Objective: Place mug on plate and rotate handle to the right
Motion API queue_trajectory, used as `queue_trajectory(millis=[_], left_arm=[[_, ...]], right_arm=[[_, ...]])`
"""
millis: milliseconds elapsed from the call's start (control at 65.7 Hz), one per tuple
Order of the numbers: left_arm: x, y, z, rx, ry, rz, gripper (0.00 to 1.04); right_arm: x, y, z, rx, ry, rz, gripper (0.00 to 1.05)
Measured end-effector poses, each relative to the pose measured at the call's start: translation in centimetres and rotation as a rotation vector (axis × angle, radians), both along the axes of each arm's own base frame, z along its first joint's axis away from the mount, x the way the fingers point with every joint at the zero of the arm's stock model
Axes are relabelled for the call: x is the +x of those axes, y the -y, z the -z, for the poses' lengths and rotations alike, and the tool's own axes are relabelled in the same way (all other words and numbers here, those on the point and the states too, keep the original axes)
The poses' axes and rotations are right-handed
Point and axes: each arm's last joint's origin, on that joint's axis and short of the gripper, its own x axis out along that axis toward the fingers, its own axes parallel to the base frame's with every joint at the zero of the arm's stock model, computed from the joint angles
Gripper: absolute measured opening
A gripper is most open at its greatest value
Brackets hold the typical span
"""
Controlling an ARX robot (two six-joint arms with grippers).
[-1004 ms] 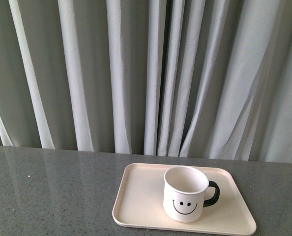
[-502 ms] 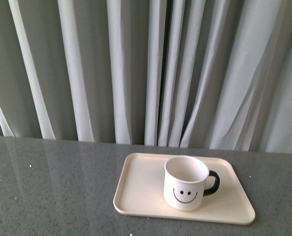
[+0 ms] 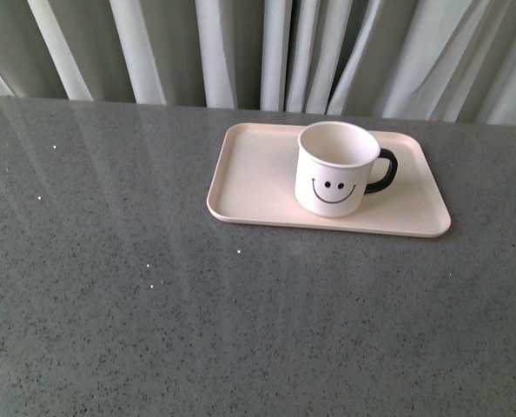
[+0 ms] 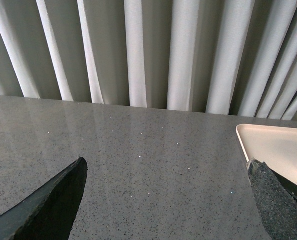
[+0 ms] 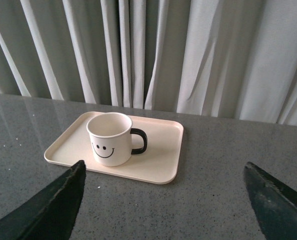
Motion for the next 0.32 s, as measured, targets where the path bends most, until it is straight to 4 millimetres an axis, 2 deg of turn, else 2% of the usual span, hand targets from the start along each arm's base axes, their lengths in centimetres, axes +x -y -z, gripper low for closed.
queue_trajectory(millis=[320], left_arm=[[0.0,0.0,0.0,0.0,0.0,0.0,0.95]], right_arm=[[0.0,0.0,0.0,0.0,0.0,0.0,0.96]])
